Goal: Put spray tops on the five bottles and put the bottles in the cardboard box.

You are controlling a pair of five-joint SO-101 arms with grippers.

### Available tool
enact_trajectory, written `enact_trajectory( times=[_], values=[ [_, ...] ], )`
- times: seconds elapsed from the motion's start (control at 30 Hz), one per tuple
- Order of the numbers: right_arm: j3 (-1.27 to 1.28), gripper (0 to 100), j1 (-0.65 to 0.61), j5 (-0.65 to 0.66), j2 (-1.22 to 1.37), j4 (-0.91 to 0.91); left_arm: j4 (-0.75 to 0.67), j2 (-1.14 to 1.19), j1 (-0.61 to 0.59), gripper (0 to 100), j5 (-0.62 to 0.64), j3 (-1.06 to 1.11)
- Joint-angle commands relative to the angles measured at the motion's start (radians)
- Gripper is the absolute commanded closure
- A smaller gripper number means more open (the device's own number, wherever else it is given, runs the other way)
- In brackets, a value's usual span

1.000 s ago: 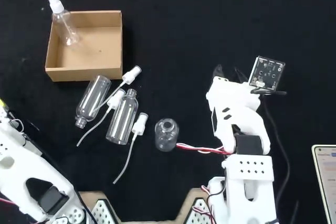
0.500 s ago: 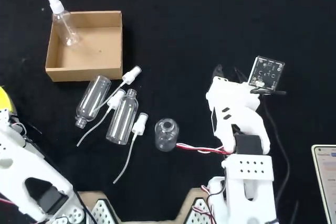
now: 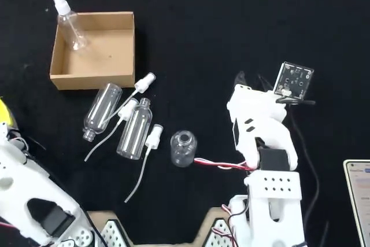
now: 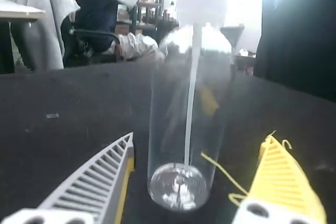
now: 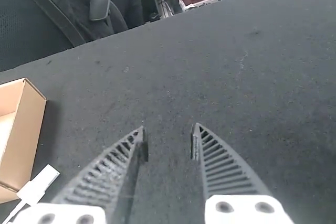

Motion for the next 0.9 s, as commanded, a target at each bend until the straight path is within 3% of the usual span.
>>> enact_trajectory(
  times=[0.0, 0.07, 0.27, 0.37, 0.87],
  values=[
    [-0.007, 86.1, -0.006, -0.003, -0.019, -0.026, 0.000, -0.241, -0.015, 65, 0.014, 0.134],
    [-0.007, 86.1, -0.006, -0.003, -0.019, -0.026, 0.068, -0.333, -0.008, 65, 0.012, 0.183],
    [-0.007, 86.1, -0.006, -0.003, -0.019, -0.025, 0.539, -0.552, -0.030, 65, 0.021, 0.119],
    [-0.007, 86.1, -0.006, -0.003, -0.019, -0.026, 0.695, -0.612, -0.039, 65, 0.020, 0.074],
    [-0.007, 86.1, -0.006, -0.003, -0.019, -0.026, 0.652, -0.620, 0.002, 65, -0.072, 0.008]
  ],
)
